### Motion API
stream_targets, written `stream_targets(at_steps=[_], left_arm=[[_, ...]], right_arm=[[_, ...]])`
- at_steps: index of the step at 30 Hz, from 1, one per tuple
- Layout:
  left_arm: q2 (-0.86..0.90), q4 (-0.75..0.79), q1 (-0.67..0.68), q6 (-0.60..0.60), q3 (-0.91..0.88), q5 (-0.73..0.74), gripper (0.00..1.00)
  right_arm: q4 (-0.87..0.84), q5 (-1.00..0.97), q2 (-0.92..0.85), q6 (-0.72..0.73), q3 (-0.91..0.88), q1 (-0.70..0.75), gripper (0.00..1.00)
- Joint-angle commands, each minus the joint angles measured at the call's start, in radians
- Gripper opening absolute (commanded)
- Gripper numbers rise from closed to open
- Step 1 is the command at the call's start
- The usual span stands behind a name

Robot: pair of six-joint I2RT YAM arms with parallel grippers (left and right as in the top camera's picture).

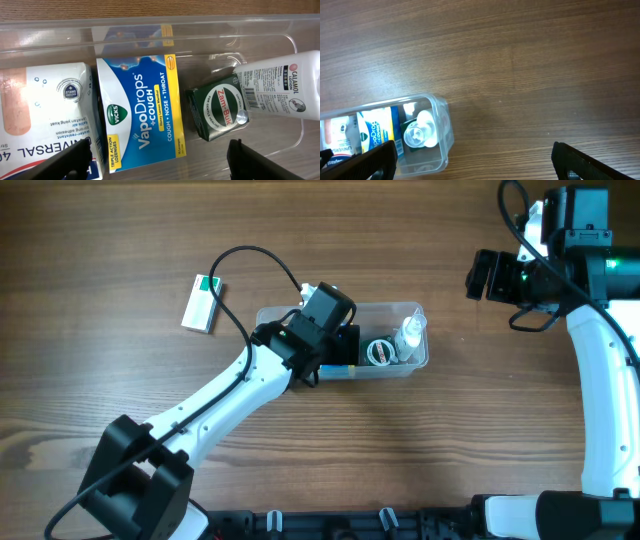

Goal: Pack container
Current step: 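Lower the Vicks box between Hansaplast box and Zam-Buk, then release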

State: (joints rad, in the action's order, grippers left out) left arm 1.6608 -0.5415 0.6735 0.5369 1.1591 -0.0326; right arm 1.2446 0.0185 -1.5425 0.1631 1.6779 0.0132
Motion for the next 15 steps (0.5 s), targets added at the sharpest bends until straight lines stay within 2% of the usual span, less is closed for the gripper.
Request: stream_targets(at_steps=[1,4,12,14,15], left_arm=[[0.008,0.003,0.005,0.003,0.021,-0.010,0.84],[0.007,0.003,0.005,0.002,0.021,-0.011,0.80],[-0.107,-0.050,-0.081,-0.036,0.032,-0.011,0.82],[-0.144,-0.078,-0.125,-0.035,0.032,-0.009,0.77],[-0.157,-0.092,-0.143,-0.035,0.032,-0.006,0.70]], right_arm=[[-0.003,-0.002,0.007,0.003,0.016,0.000,1.00],[-0.002,-0.002,0.007,0.003,0.016,0.000,1.00],[-0.002,-0.002,0.007,0.004,0.016,0.000,1.00],[-0.003,-0.002,0.007,0.003,0.016,0.000,1.00],[-0.002,-0.002,0.007,0.003,0.016,0.000,1.00]])
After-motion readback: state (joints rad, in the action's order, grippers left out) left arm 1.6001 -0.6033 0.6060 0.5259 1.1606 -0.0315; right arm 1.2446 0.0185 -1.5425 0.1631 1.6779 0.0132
